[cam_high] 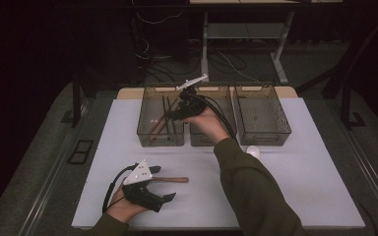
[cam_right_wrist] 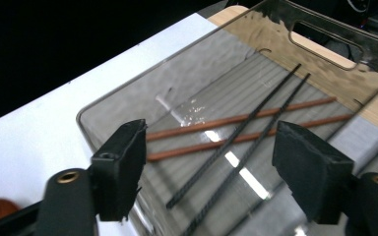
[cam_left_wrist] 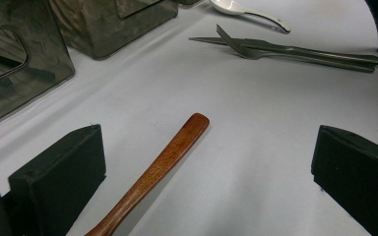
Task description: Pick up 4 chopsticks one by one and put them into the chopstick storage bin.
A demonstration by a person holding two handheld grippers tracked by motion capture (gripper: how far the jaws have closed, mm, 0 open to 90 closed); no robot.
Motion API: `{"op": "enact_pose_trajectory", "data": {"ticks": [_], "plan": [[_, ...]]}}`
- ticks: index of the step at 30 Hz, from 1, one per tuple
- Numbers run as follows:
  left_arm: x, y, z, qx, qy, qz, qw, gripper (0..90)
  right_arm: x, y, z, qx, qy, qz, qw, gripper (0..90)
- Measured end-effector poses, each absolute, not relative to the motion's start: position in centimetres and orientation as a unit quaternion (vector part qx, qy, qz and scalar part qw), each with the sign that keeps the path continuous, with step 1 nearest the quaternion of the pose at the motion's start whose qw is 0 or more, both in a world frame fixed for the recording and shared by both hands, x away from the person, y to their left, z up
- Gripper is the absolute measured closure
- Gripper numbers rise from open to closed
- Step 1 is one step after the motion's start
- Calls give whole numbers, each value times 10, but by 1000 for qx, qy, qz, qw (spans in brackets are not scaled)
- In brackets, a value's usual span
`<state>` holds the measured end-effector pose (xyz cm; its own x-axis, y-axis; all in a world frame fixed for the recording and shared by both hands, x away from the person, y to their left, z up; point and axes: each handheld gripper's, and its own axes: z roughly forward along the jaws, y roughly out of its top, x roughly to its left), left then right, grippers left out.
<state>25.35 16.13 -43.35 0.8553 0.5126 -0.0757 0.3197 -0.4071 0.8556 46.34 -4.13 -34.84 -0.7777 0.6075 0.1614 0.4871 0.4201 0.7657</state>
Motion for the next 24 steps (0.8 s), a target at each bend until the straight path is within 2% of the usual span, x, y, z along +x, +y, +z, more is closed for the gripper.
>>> {"op": "enact_pose_trajectory", "data": {"ticks": [6,8,13,24], "plan": [[254,162,-435,834,250,100,481,0,447,-68,-347,323,833,444,70,240],[254,163,-435,833,253,100,482,0,444,-76,-347,323,836,440,61,202],[255,166,-435,831,254,100,484,0,431,-92,-345,312,833,454,50,197],[254,166,-436,828,262,100,485,0,401,-120,-353,293,836,458,68,192]]}}
